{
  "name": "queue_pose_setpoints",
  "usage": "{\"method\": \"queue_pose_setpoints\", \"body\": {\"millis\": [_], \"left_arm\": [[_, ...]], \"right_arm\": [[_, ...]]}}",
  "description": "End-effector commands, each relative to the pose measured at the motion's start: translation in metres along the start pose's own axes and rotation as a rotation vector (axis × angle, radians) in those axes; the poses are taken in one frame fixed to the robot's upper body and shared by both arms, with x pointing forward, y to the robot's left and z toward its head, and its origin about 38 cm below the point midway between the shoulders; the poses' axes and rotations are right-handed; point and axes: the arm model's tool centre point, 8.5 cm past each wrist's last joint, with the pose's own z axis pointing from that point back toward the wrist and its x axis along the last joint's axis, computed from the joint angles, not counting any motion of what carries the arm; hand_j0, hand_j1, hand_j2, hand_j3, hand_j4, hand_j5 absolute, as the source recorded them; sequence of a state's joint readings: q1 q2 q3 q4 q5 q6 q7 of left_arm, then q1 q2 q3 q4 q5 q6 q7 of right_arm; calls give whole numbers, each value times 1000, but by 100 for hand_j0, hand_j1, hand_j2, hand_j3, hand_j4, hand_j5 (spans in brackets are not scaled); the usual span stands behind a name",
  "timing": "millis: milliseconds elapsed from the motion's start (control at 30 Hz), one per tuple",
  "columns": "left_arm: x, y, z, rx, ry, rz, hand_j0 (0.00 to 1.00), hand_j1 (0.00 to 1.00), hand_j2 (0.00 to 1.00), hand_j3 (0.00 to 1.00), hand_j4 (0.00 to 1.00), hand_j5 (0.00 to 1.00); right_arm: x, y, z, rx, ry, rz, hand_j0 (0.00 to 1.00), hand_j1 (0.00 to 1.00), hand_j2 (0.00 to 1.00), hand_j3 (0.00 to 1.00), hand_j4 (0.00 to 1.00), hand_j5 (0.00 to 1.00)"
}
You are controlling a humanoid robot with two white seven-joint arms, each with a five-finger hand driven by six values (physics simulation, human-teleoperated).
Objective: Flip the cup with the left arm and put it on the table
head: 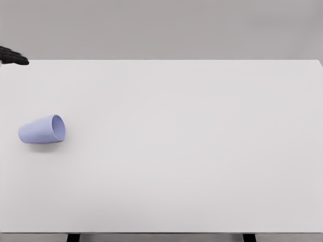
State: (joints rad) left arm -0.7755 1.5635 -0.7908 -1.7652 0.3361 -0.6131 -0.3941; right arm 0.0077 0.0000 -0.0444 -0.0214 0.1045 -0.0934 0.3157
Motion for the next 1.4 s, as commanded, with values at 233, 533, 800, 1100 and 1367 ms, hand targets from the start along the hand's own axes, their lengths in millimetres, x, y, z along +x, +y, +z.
{"method": "queue_pose_setpoints", "body": {"millis": [233, 533, 800, 1100, 1367], "left_arm": [[-10, -77, -2, -124, -23, 344, 100, 100, 100, 100, 100, 100], [-25, -93, -56, -2, 48, 626, 100, 100, 100, 100, 100, 100], [-38, -109, -35, 77, 174, 657, 100, 100, 100, 100, 100, 100], [-42, -126, -46, -27, 252, 547, 99, 99, 99, 99, 99, 99], [-48, -140, -69, -63, 349, 608, 100, 100, 100, 100, 100, 100]], "right_arm": [[0, 0, 0, 0, 0, 0, 100, 100, 100, 100, 100, 100], [0, 0, 0, 0, 0, 0, 100, 100, 100, 100, 100, 100], [0, 0, 0, 0, 0, 0, 100, 100, 100, 100, 100, 100], [0, 0, 0, 0, 0, 0, 100, 100, 100, 100, 100, 100], [0, 0, 0, 0, 0, 0, 100, 100, 100, 100, 100, 100]]}}
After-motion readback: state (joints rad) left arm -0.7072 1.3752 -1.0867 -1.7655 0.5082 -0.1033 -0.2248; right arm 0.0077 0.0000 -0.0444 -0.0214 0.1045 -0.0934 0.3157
